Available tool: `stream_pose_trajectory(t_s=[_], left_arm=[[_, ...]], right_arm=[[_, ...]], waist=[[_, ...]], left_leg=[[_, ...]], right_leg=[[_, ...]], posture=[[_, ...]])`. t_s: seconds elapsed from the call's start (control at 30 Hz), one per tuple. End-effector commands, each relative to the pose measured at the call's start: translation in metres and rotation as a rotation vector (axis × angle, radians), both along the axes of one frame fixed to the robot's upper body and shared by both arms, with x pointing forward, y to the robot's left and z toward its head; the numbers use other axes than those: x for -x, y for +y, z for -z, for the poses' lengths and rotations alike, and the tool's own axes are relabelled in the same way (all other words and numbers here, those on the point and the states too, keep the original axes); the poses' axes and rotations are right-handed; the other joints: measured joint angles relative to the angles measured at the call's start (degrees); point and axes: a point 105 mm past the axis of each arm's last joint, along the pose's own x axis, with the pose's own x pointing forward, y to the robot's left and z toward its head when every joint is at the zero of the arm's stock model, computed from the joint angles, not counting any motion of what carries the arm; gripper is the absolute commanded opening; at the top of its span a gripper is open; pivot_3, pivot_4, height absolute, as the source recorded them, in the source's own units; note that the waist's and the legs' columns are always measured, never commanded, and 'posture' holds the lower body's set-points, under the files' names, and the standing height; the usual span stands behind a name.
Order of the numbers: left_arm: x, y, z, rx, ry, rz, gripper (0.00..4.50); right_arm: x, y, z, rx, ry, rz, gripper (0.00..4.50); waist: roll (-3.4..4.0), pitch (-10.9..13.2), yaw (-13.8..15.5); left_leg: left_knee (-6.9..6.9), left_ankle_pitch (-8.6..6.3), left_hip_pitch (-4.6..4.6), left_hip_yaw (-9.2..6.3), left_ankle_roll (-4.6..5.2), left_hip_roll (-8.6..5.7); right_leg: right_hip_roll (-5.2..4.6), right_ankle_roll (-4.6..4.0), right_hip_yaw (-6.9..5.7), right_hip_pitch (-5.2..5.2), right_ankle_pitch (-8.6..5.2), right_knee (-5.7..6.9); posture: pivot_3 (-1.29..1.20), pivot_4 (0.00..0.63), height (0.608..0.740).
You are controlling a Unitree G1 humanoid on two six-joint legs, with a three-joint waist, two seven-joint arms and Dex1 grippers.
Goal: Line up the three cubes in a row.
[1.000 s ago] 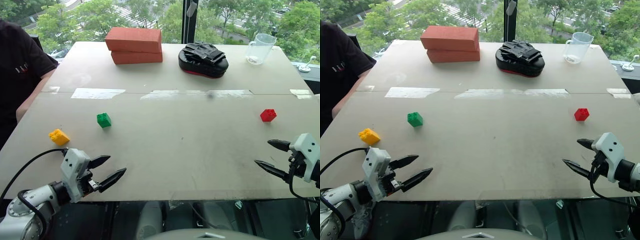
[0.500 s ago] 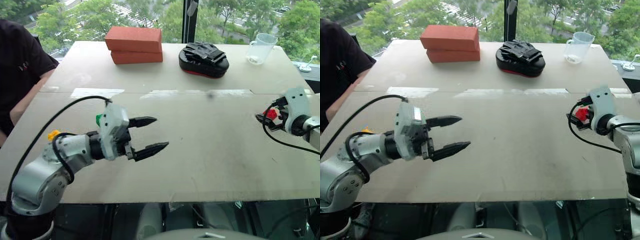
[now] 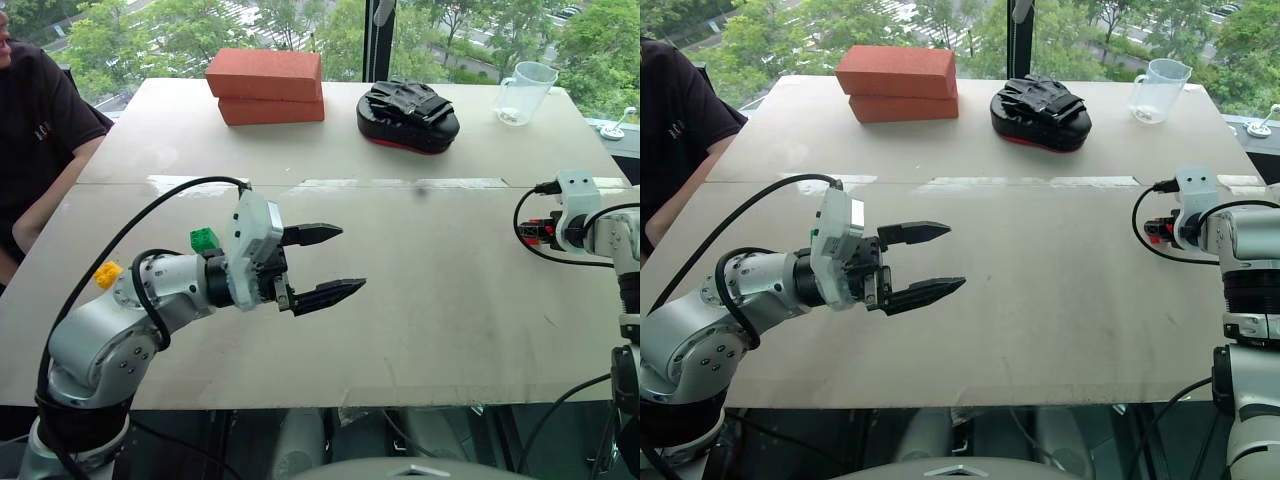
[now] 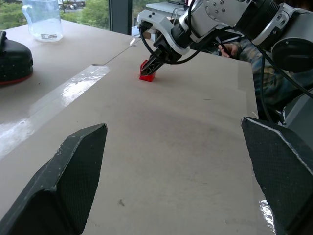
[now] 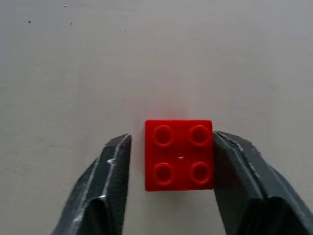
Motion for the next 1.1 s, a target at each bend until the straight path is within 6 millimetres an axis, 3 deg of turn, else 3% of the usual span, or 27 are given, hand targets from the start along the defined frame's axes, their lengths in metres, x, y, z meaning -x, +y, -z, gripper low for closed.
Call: stream_pose_trajectory(t_s=[0.03, 0.1, 0.17, 0.23, 0.33, 0.4, 0.47, 0.7, 1.1], left_arm=[[0.006, -0.002, -0.008, 0.017, -0.045, 0.01, 4.5], [0.007, -0.001, -0.007, 0.021, -0.042, 0.002, 4.5], [0.009, 0.002, -0.003, 0.018, -0.044, -0.005, 4.5], [0.013, 0.004, 0.0, 0.01, -0.051, 0.0, 4.5], [0.019, 0.011, 0.007, -0.004, -0.023, 0.008, 4.5], [0.023, 0.019, 0.011, -0.01, 0.019, 0.01, 4.5], [0.026, 0.023, 0.012, -0.015, 0.036, 0.014, 4.5], [0.029, 0.029, 0.011, -0.025, 0.031, -0.017, 4.5], [0.031, 0.034, 0.011, -0.062, 0.023, -0.059, 4.5]], right_arm=[[-0.005, -0.003, -0.013, 0.05, -0.043, -0.021, 1.29], [-0.004, 0.002, -0.016, 0.075, -0.06, -0.091, 1.29], [-0.005, 0.024, -0.024, 0.107, -0.159, -0.307, 1.29], [0.003, 0.057, -0.032, 0.036, -0.249, -0.553, 1.29], [0.028, 0.115, -0.035, 0.006, -0.228, -0.962, 1.29], [0.029, 0.149, -0.038, 0.04, -0.234, -1.18, 1.29], [0.028, 0.17, -0.037, 0.059, -0.218, -1.313, 1.29], [0.013, 0.207, -0.027, 0.162, -0.18, -1.531, 1.29], [0.008, 0.219, -0.011, 0.204, -0.055, -1.552, 1.29]], waist=[[0.0, 0.0, -0.01], [0.0, 0.0, -0.01], [0.01, 0.01, 0.0], [0.02, 0.01, -0.05], [0.16, 0.1, -0.42], [0.18, 0.11, -1.06], [0.2, 0.13, -1.41], [0.16, 0.12, -0.22], [0.21, 0.15, -0.06]], left_leg=[[0.01, 0.0, 0.0, -0.02, 0.0, 0.0], [0.01, 0.0, 0.01, -0.01, 0.0, 0.0], [0.0, 0.0, 0.01, -0.01, 0.0, 0.02], [-0.01, 0.0, -0.01, -0.06, 0.0, 0.05], [-0.02, -0.01, 0.04, -0.07, 0.01, 0.1], [-0.01, -0.06, 0.1, -0.09, 0.09, 0.18], [0.03, -0.11, 0.14, -0.07, 0.18, 0.23], [0.11, -0.01, 0.14, -0.17, 0.01, 0.19], [0.03, -0.01, 0.08, -0.15, -0.01, 0.17]], right_leg=[[0.0, 0.0, -0.01, 0.0, 0.0, 0.0], [0.0, 0.0, -0.02, 0.01, 0.0, 0.01], [0.0, 0.0, -0.01, 0.01, 0.0, 0.0], [-0.01, 0.05, -0.01, 0.0, -0.03, -0.02], [0.02, 0.05, -0.03, 0.0, -0.03, 0.0], [0.06, 0.05, -0.02, 0.01, -0.02, 0.05], [0.09, 0.05, -0.03, 0.02, -0.02, 0.06], [0.01, 0.02, -0.21, 0.14, -0.02, 0.04], [-0.14, 0.01, -0.35, 0.08, -0.02, 0.05]], posture=[[0.0, 0.15, 0.737], [0.0, 0.15, 0.737], [0.0, 0.15, 0.737], [0.0, 0.15, 0.737], [0.0, 0.15, 0.737], [0.0, 0.15, 0.737], [0.0, 0.15, 0.737], [0.0, 0.15, 0.737], [0.0, 0.15, 0.737]])
